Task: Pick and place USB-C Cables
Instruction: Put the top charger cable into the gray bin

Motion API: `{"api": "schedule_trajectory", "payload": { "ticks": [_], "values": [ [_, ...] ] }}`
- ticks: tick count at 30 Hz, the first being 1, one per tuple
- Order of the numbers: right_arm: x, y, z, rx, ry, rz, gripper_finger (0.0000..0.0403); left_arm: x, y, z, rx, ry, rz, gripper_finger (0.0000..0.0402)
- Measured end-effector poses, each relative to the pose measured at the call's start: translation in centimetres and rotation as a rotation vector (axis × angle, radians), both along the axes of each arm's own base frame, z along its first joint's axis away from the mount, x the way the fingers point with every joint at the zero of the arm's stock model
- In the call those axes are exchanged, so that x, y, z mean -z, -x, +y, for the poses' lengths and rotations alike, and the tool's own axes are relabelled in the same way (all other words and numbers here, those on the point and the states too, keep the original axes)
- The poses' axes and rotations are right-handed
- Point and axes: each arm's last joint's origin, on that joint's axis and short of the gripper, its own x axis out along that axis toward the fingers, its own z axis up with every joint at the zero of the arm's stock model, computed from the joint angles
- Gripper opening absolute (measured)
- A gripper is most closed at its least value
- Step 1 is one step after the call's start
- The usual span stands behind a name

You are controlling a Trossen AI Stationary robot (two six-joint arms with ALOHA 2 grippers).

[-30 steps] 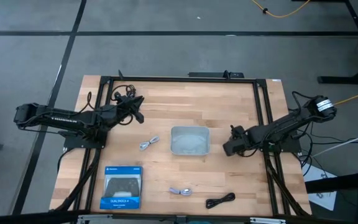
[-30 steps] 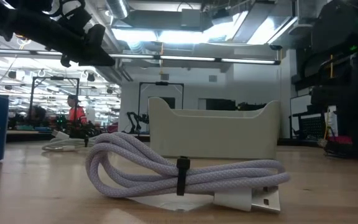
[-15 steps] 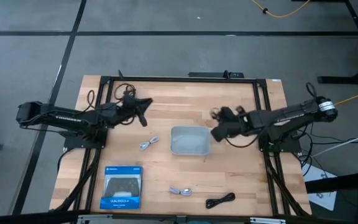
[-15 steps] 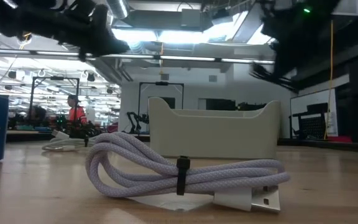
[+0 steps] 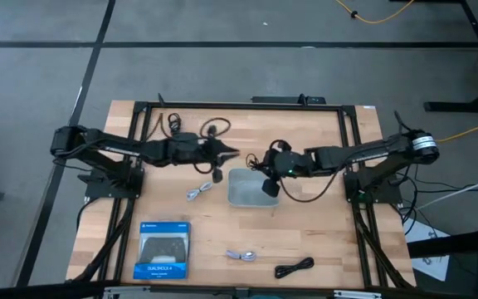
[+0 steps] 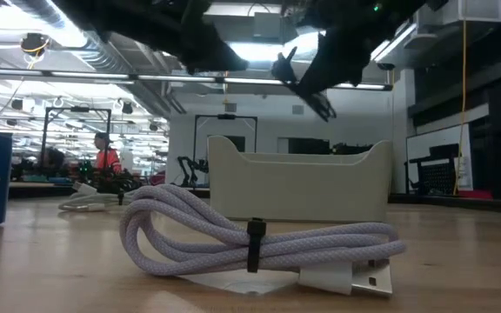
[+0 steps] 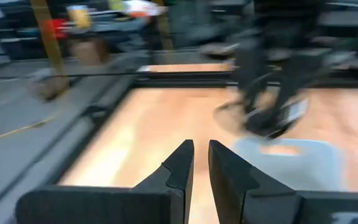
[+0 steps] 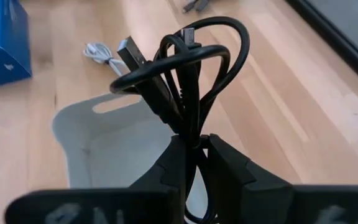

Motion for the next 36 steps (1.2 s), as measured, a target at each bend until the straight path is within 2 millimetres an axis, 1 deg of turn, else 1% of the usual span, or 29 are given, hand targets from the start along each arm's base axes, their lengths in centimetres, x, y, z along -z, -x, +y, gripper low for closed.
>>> {"api": "schedule_trajectory", "payload": {
  "ticks": [3,6,14,18,20,23,29,36],
  "values": [
    [0.6,-0.5,0.1,-0.014,0.015,0.012,0.0048,0.8,-1.0,-0.3,0.058,0.031,0.029,0.0043],
    [0.5,-0.6,0.1,-0.016,0.015,-0.004,0.0048,1.5,-1.5,-0.5,0.080,0.037,0.055,0.0043],
    [0.3,-0.5,0.1,-0.012,0.019,-0.011,0.0047,1.2,-1.9,-0.7,0.147,0.052,0.044,0.0044],
    [0.2,-0.5,0.1,-0.024,0.036,-0.014,0.0047,1.2,-1.9,-1.0,0.240,0.126,0.043,0.0044],
    [0.2,-0.5,0.0,-0.024,0.039,-0.013,0.0047,1.2,-1.9,-1.1,0.257,0.157,0.041,0.0044],
    [0.1,-0.6,0.1,-0.024,0.040,-0.024,0.0047,1.2,-1.9,-1.1,0.248,0.174,0.039,0.0044],
    [0.1,-0.6,0.1,-0.021,0.042,-0.027,0.0047,1.3,-1.9,-0.8,0.152,0.156,0.043,0.0044],
    [0.1,-0.6,0.5,-0.038,0.039,-0.025,0.0047,1.9,-1.7,-0.7,0.115,0.180,0.102,0.0044]
  ]
}}
